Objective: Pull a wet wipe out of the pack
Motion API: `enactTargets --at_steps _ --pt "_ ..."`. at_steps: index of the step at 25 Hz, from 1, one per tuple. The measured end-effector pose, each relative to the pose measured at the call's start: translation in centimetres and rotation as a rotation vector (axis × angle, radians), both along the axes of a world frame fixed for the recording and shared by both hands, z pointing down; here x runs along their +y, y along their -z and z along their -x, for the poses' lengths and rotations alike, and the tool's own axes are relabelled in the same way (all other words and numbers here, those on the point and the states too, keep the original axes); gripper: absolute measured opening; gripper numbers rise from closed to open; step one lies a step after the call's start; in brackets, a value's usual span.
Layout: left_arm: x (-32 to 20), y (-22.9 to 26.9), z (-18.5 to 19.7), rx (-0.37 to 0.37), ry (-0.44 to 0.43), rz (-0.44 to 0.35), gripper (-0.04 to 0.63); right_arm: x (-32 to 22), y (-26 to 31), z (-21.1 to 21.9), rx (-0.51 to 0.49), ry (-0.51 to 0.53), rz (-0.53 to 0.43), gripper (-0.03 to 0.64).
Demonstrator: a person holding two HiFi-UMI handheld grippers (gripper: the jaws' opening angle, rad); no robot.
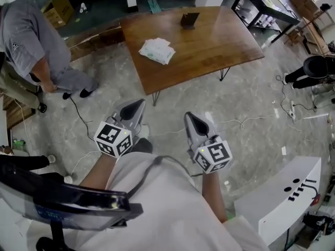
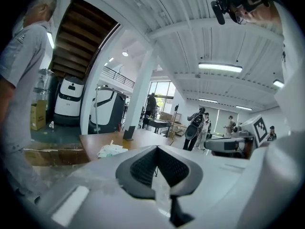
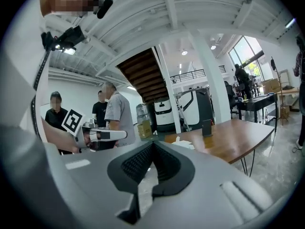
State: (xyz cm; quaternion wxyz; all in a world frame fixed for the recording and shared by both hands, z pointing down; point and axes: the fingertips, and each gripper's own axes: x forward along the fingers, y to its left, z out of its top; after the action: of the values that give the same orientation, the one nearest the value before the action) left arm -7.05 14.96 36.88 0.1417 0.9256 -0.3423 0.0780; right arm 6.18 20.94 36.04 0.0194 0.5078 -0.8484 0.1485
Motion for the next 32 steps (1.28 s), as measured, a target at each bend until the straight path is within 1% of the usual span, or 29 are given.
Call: enactTargets --at_steps 5,9,14,18,23,28,32 --pt "-5.3 0.1 0.0 0.005 -0.05 -0.005 0.003 -4.7 0.3 1.6 0.024 -0.015 0.005 0.008" --pt "-9.0 -0.3 0.6 0.011 -0.081 -0.001 0.003 -8.2 -0.6 2.5 0.072 -0.036 0.028 0.008" --pt "-13.4 -0.8 2.1 -0.009 -0.113 -0.005 0.003 -13.1 -0.8 3.5 0.048 -0.066 0.039 0.008" --pt "-16.8 -1.4 3.6 -0.02 -0.126 0.004 0.003 -16.0 -1.2 4.0 0.041 -0.092 0.053 0.008" --pt "-20.2 -2.0 4.7 -0.016 -0.106 0.027 0.003 -18.7 -1.5 4.0 0.025 -0.11 0.074 0.008" --pt "-22.2 -3.9 4.0 -0.018 -0.083 0.061 0.003 -21.8 -1.9 3.3 0.021 -0.083 0.074 0.006" --pt "-23.7 -5.3 3.2 -0.024 -0.026 0.08 0.003 -24.9 -3.0 2.1 0.016 -0.03 0.079 0.008"
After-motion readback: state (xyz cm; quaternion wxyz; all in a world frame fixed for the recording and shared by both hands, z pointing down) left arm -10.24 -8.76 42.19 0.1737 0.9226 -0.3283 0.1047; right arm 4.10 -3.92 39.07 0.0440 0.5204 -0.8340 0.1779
